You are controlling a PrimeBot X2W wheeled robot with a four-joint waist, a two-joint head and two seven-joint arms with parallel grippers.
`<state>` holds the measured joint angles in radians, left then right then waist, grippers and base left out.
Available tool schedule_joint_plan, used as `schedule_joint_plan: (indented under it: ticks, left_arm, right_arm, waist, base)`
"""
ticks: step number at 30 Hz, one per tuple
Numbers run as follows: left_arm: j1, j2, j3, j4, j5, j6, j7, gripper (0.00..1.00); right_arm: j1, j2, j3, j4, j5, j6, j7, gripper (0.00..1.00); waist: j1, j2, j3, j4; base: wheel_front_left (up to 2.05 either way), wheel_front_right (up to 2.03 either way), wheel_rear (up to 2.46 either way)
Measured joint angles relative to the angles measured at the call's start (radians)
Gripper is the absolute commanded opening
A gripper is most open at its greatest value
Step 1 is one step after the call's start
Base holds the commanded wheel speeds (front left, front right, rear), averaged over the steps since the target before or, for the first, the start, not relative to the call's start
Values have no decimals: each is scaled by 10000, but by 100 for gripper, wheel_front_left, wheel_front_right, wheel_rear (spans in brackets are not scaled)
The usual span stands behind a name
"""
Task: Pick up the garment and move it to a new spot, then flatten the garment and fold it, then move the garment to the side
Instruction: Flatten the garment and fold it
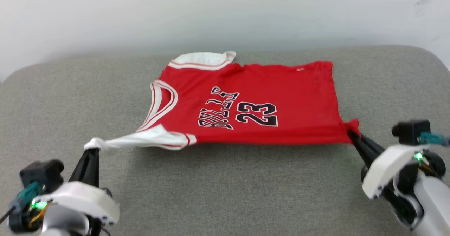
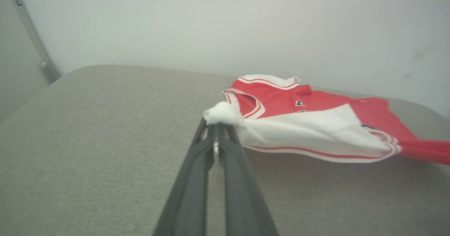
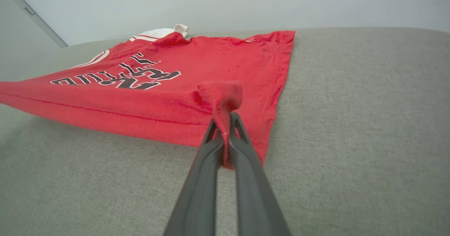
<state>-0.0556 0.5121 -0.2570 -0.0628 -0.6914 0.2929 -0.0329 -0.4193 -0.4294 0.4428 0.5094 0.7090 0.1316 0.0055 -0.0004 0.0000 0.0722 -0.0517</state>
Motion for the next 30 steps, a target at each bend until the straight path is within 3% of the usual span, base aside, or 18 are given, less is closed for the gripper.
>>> schedule_joint_plan:
  ticks: [6, 11, 18, 28, 29, 30]
  left_arm:
    - [1735, 485, 384, -2640, 44, 1177, 662, 0]
    - [1756, 711, 349, -3336, 107, 1296, 991, 0]
    - [211, 368, -163, -1996, -188, 581, 1271, 0]
    - [-2095, -389, -970, 1256, -479, -677, 1534, 0]
    - [-2306, -468, -997, 1649, -533, -809, 1536, 0]
    - [-2487, -552, -1062, 1964, -606, -938, 1576, 0]
  right_arm:
    - [2075, 140, -1850, -2111, -811, 2, 1275, 0]
    - [2987, 786, -3221, -3854, -1797, 0, 2934, 0]
    - [2771, 1618, -3680, -4297, -2629, -6, 4428, 0]
    - [899, 1676, -2738, -2107, -2587, -8, 4201, 0]
    - [726, 1659, -2564, -1808, -2621, -8, 4090, 4]
    - [596, 1651, -2429, -1561, -2617, -6, 3914, 16]
  waist:
    - [-1, 0, -118, -57]
    - [0, 0, 93, -107]
    - [2, 0, 700, -168]
    - [5, 0, 1813, -231]
    - [5, 0, 1906, -240]
    - [5, 0, 1985, -244]
  base:
    - [0, 0, 0]
    - [0, 0, 0]
    - [0, 0, 0]
    - [0, 0, 0]
    - [0, 0, 0]
    - [0, 0, 0]
